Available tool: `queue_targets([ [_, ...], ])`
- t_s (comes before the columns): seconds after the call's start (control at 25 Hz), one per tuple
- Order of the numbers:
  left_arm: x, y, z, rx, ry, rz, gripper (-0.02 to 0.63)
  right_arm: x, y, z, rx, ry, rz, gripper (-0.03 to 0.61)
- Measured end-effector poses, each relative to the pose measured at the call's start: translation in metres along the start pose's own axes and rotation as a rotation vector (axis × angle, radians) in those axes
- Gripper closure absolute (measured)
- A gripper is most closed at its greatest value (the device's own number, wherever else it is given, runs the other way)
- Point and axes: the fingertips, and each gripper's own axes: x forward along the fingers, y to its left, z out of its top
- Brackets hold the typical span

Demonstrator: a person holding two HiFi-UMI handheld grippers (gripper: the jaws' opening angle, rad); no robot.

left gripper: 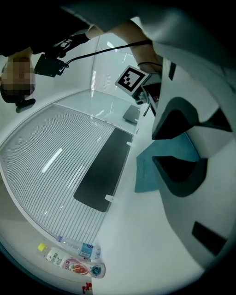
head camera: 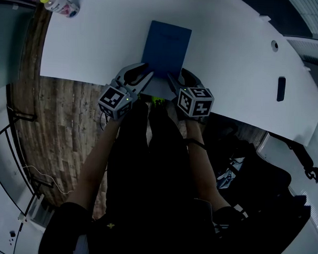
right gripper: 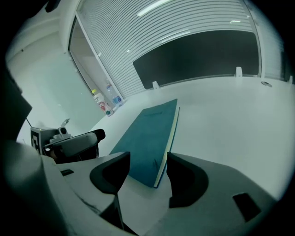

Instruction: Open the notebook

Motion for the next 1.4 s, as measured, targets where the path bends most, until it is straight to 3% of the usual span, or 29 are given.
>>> queue_targets([
  [0.76, 0.010, 0.004, -0.010, -0.010, 0.010, -0.007, 0.499, 0.003, -0.002, 0.001, 0.026, -0.001, 0.009, 0.369],
  [0.88, 0.009, 0.004, -0.010, -0.023, -0.001, -0.014, 0.499, -0.001, -0.004, 0.005, 0.022, -0.028, -0.004, 0.440],
  [1.4, -0.007, 0.009, 0.005, -0.027, -0.046, 0.005, 0.499, -0.016, 0.008, 0.025, 0.071, -0.144, 0.047, 0.539],
])
